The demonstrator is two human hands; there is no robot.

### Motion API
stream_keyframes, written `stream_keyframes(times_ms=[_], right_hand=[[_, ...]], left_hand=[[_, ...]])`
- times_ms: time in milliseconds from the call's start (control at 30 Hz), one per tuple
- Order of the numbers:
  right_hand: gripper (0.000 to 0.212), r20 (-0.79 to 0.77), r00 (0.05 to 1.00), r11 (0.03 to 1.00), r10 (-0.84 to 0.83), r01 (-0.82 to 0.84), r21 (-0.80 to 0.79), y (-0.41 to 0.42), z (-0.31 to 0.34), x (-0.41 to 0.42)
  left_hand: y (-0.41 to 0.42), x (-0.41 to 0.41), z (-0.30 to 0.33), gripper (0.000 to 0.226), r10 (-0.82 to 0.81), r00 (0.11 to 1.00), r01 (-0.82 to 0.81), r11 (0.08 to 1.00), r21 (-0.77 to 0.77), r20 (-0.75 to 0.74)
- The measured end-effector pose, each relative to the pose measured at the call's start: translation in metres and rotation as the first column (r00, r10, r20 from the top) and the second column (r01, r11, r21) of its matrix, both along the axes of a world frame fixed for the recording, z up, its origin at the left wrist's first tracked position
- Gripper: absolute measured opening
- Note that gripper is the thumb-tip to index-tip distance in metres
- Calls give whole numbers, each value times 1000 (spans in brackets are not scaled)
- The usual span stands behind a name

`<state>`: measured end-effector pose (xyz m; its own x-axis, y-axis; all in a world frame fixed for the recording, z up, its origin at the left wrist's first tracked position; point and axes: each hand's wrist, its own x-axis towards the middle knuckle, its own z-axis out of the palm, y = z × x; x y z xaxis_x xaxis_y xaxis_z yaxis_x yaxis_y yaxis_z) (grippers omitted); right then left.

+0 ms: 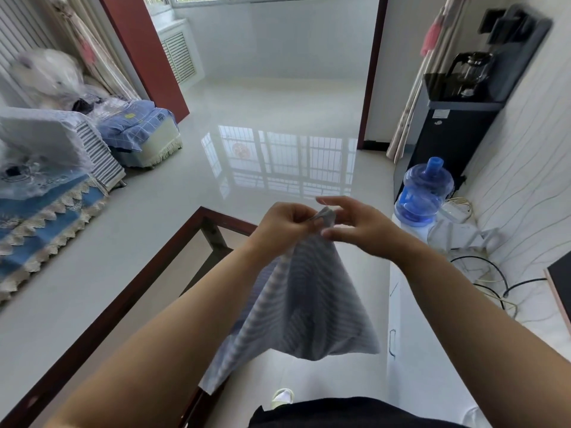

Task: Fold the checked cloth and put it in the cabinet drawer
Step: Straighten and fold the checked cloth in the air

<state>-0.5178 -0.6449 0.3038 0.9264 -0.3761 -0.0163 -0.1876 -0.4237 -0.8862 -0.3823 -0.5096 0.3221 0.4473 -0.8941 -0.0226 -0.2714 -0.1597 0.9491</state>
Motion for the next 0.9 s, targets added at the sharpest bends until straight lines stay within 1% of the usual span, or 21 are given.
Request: stream_keyframes(times_ms=[100, 133, 200, 233, 267, 333, 367, 433, 500, 567, 600, 633, 667, 700, 767, 800, 833, 867, 900], right_hand=[[12, -49, 998, 999, 43, -42, 14, -1, 13, 15], [11, -57, 997, 998, 48, -46, 31, -1, 13, 17], [36, -80, 995, 998, 54, -51, 45, -1, 13, 19], [39, -95, 993, 996, 63, -57, 69, 0, 14, 19], [34, -119, 990, 994, 78, -67, 92, 0, 14, 19], [16, -184, 977, 991, 109, -92, 100, 3, 15, 21], [10, -195, 976, 994, 97, -85, 68, 5, 15, 23], [3, -143, 989, 1000, 26, -24, 18, 9, 15, 24], [8, -66, 997, 999, -39, 40, 15, 12, 19, 23], [12, 3, 993, 993, -116, 116, 26, 10, 22, 19], [13, 35, 986, 987, -161, 161, 20, 8, 24, 17], [14, 66, 977, 979, -204, 204, 9, 5, 26, 15], [15, 94, 966, 971, -239, 241, -1, 2, 27, 13], [16, 116, 956, 963, -269, 271, -2, -2, 30, 11], [14, 149, 939, 950, -309, 311, 11, -7, 36, 8], [11, 168, 931, 946, -324, 325, 23, -9, 39, 7], [12, 185, 923, 941, -338, 338, 37, -10, 42, 6], [14, 197, 915, 935, -353, 350, 47, -9, 46, 5], [17, 209, 909, 932, -361, 359, 49, -9, 50, 6]], left_hand=[[-2, 0, 3, 11, -6, 1000, 5, 1000, -20, -28], [-1, 2, 4, 10, -4, 999, 3, 1000, -29, -38], [-1, 4, 6, 9, -22, 998, 19, 999, -49, -57], [-1, 5, 6, 9, -31, 998, 28, 998, -54, -61], [-1, 6, 7, 9, -37, 998, 34, 998, -53, -55], [-3, 6, 8, 10, -63, 998, 63, 998, -31, 8], [-5, 6, 8, 11, -78, 996, 79, 997, -20, 50], [-7, 5, 10, 11, -71, 990, 75, 997, -35, 121], [-6, 6, 13, 10, 36, 975, -9, 992, -125, 220], [3, 8, 8, 21, 172, 929, -84, 960, -267, 328], [11, 9, 1, 25, 201, 903, -76, 945, -319, 379], [21, 9, -9, 28, 190, 882, -46, 945, -323, 430], [31, 10, -21, 31, 149, 870, -14, 960, -279, 470], [41, 11, -36, 36, 83, 869, 15, 981, -194, 487], [57, 12, -60, 48, -81, 883, 62, 996, 57, 461], [63, 11, -70, 53, -145, 901, 66, 977, 202, 408], [68, 14, -80, 53, -159, 939, 51, 942, 333, 306], [71, 15, -84, 52, -121, 976, 33, 904, 425, 180], [73, 22, -92, 54, -63, 994, 14, 868, 496, 83]])
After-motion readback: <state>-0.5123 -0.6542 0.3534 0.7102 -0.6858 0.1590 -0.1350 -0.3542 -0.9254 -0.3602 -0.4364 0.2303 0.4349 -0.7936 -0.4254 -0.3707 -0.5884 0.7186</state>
